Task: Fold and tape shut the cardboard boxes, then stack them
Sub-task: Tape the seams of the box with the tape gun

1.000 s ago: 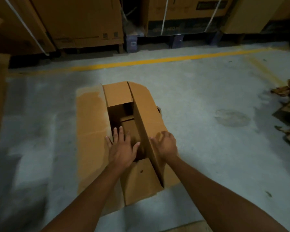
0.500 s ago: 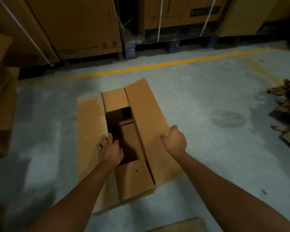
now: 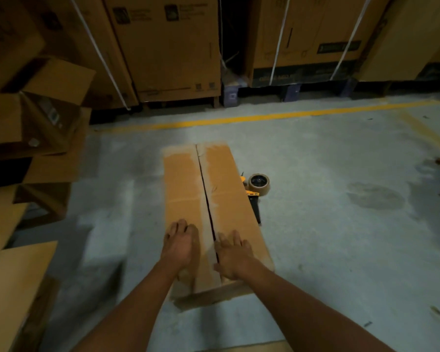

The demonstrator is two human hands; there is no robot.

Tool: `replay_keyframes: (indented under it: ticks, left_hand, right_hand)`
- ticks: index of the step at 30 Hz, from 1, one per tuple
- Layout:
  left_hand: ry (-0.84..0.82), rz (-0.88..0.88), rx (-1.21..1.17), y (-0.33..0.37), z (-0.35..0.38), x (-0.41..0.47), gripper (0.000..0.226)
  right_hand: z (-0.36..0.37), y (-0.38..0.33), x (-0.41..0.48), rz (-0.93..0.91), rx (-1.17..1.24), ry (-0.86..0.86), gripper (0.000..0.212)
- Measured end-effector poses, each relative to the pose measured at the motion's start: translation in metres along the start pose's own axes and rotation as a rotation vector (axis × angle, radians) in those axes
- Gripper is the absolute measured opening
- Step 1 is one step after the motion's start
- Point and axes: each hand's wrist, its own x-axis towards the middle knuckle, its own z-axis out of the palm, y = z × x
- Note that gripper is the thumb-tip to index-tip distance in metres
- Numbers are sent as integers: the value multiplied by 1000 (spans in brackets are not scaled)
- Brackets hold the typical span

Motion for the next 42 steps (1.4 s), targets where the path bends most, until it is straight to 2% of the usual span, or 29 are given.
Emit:
replay_keyframes:
  ticks: [2,4,6,9,11,15,20,23,25,26,28,29,30,32,35,37,40,42]
  left_hand:
    - [-11,40,2,-4,2,2,39]
    - [-8,22,-50,-3,-2,6,34]
    - [-4,-19,-121,-1,-7,13,39]
    - [17,-187,-338,1,-12,28,85]
    - [39,-356,-516,1,-16,35,111]
    - [-44,-565,-611,5,-28,46,129]
    - [-156,-698,-624,29,-33,32,122]
    - [-327,-717,-662,33,-36,10,125]
    - [-462,-666,-496,30,-45,4,123]
    - [-497,-586,-368,27,-53,5,108]
    - [-367,-277,-125,26,-68,15,54]
    - [-254,-132,-42,28,-73,23,39]
    - [-143,-20,-7,32,-76,35,35]
    - [24,140,-22,42,-70,63,37]
    - [66,267,3,51,-40,104,54]
    - [56,263,-4,54,-23,125,68]
    - [104,236,-38,58,-13,149,82]
    - [130,238,-43,58,-14,164,85]
  right_hand:
    - [5,0,2,-3,2,31,66]
    - [1,0,4,0,52,208,62]
    - [-4,3,7,122,143,381,68]
    - [-7,16,17,436,386,406,105]
    - [-11,24,26,531,562,367,120]
    - [-19,31,40,480,497,343,119]
    - [-53,59,57,318,278,324,116]
    - [-74,73,60,206,220,257,104]
    - [-75,80,60,173,241,249,96]
    - [-72,83,60,161,258,261,93]
    - [-63,88,61,135,310,309,87]
    - [-59,92,63,113,361,336,83]
    - [-54,95,66,83,421,365,78]
    - [-45,101,72,56,526,440,58]
    - [-42,109,89,183,721,556,29]
    - [-47,119,108,302,873,570,25]
    - [-58,137,135,412,1086,466,14]
    - [-58,149,153,455,1061,412,28]
